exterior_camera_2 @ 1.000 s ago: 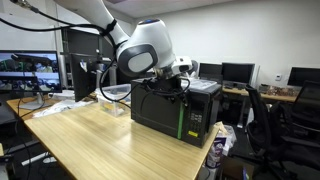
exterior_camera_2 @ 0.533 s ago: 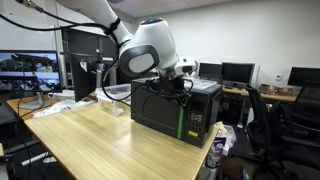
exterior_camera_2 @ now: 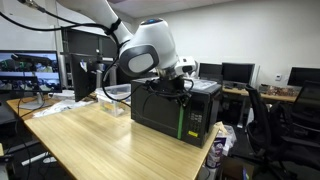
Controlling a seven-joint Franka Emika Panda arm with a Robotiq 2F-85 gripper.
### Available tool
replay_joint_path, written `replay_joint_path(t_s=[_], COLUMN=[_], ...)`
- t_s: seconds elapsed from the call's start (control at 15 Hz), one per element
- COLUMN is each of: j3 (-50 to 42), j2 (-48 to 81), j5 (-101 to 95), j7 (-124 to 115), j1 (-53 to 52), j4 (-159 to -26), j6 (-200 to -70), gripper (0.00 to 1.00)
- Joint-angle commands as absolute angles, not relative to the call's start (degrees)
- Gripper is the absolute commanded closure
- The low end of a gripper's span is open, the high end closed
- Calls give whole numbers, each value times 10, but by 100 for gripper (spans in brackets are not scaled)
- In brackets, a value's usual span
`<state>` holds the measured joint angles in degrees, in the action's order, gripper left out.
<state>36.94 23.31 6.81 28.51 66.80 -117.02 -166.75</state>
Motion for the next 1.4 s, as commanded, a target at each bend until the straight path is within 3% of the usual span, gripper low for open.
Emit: replay_joint_path(t_s=[0.0, 0.33, 0.93, 1.0, 1.07, 1.33], j3=[377, 392, 505, 516, 522, 549], j2=[217, 204, 143, 143, 140, 139], j5=[84, 93, 121, 121, 128, 137], j7=[294, 302, 337, 344, 339, 346], j1=[679, 703, 850, 858, 859, 885], j4=[-1185, -1208, -1297, -1300, -1301, -1307], j6=[-1661, -1661, -1661, -1668, -1660, -1653], gripper=[95, 95, 95, 68, 94, 96])
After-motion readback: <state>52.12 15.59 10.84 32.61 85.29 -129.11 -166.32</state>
